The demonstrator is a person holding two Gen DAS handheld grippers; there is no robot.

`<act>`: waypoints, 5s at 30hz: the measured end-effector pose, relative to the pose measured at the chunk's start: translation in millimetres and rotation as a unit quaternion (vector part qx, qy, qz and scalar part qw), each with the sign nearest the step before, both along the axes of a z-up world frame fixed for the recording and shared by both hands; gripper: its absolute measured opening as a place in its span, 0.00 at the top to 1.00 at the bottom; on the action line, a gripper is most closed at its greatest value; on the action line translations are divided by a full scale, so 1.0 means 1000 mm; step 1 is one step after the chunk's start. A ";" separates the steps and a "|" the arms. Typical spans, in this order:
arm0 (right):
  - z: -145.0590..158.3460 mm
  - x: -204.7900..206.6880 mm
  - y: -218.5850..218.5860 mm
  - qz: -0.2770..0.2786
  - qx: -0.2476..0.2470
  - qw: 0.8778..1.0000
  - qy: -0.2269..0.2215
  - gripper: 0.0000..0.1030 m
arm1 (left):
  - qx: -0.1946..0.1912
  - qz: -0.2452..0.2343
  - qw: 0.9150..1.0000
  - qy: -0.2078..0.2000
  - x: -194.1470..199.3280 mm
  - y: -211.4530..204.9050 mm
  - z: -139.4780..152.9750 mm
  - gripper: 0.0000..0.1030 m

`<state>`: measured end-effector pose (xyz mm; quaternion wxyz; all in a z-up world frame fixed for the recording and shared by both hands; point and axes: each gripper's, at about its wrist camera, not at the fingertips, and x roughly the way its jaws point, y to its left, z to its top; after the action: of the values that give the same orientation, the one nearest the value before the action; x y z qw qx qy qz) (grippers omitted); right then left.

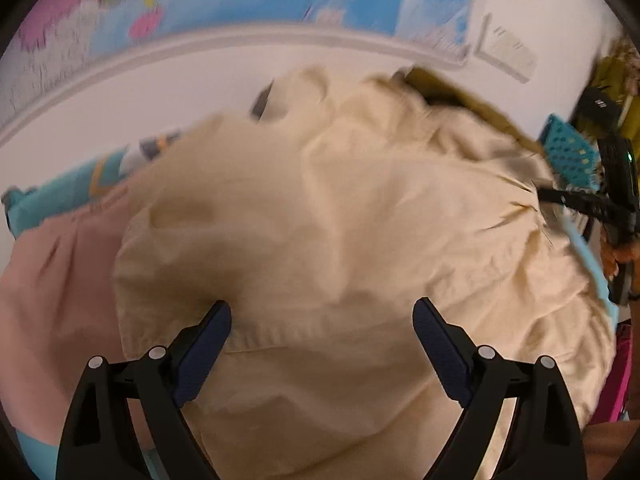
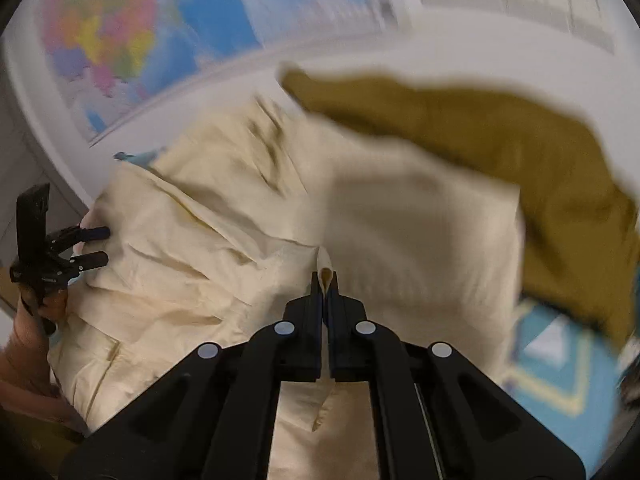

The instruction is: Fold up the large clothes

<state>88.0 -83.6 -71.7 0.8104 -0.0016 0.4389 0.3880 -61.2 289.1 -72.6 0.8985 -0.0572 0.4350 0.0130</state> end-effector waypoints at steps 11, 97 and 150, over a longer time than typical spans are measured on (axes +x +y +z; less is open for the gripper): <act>0.045 -0.042 -0.012 -0.015 0.074 0.995 -0.071 0.68 | 0.007 -0.003 0.999 -0.031 -0.019 -0.006 0.017 0.15; -0.054 -0.169 -0.098 0.053 0.188 0.974 0.112 0.38 | -0.206 0.049 0.977 -0.015 -0.169 -0.038 -0.045 0.18; 0.071 -0.022 -0.050 -0.012 0.351 0.930 0.106 0.83 | -0.302 0.075 0.950 0.005 -0.062 0.069 0.102 0.76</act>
<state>65.7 -133.6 -0.4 0.7127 0.3297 0.3581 0.5051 -122.7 357.6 29.7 0.8332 -0.3585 0.4179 -0.0510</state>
